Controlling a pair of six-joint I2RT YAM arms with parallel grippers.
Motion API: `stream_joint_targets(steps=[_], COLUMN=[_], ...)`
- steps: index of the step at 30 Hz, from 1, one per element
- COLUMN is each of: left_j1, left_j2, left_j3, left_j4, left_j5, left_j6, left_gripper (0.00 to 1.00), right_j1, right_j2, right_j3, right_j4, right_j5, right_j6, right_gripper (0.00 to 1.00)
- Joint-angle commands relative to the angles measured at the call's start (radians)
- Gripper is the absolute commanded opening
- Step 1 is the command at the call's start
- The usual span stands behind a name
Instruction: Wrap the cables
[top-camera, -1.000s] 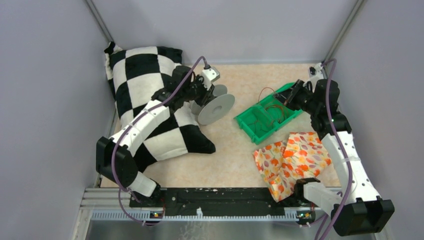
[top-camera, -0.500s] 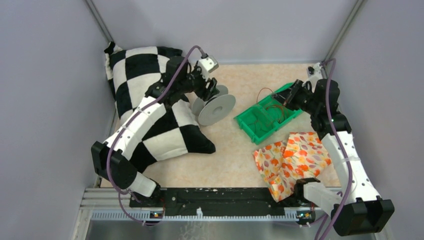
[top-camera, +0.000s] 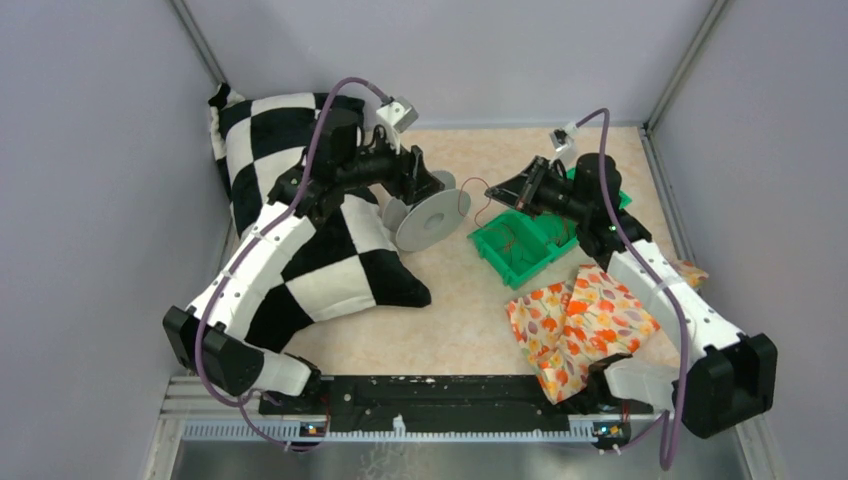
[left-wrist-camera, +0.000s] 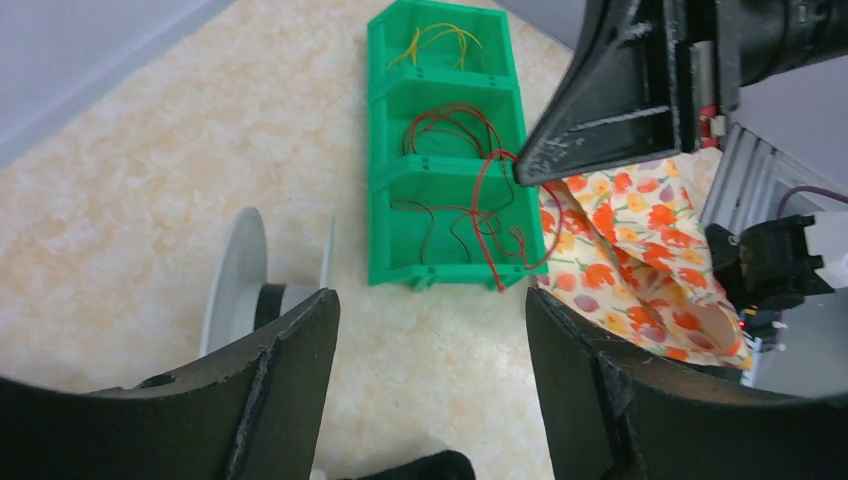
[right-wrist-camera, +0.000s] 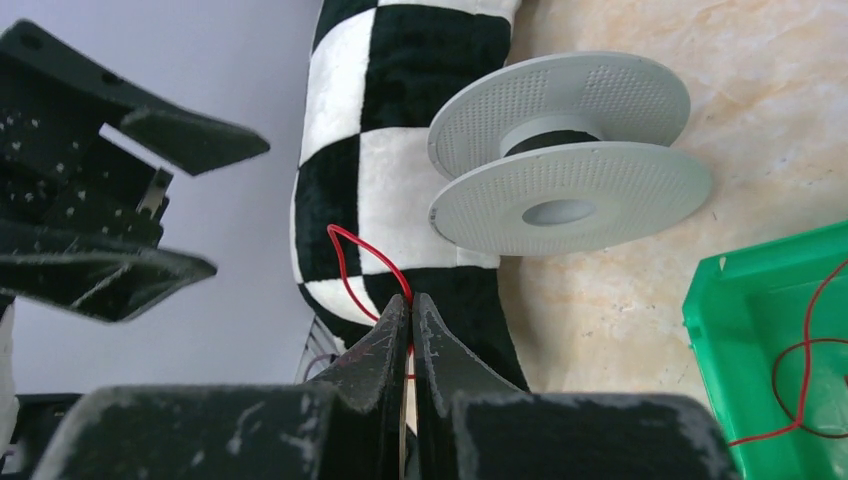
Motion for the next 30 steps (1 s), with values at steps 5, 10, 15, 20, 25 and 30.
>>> stream_joint_targets(steps=[5, 10, 15, 20, 25, 30], left_j1=[0.022, 0.004, -0.005, -0.007, -0.008, -0.014], left_j2=[-0.097, -0.145, -0.148, -0.133, -0.111, -0.079], left_j3=[-0.194, -0.323, -0.397, -0.430, -0.419, -0.419], left_j4=[0.216, 0.346, 0.433, 0.550, 0.568, 0.581], left_j5=[0.111, -0.038, -0.026, 0.022, 0.024, 0.007], left_j6=[-0.265, -0.389, -0.427, -0.482, -0.483, -0.500], left_gripper=[0.78, 0.79, 0.82, 0.81, 0.75, 0.66], right_j1=[0.047, 0.059, 0.065, 0.075, 0.081, 0.083], right_j2=[0.087, 0.099, 0.113, 0.128, 0.133, 0.136], right_j3=[0.044, 0.040, 0.036, 0.049, 0.060, 0.063], right_j4=[0.147, 0.168, 0.194, 0.204, 0.202, 0.208], right_j5=[0.059, 0.098, 0.091, 0.088, 0.085, 0.080], right_j6=[0.127, 0.182, 0.204, 0.210, 0.209, 0.208], right_gripper=[0.00, 0.00, 0.00, 0.00, 0.00, 0.00])
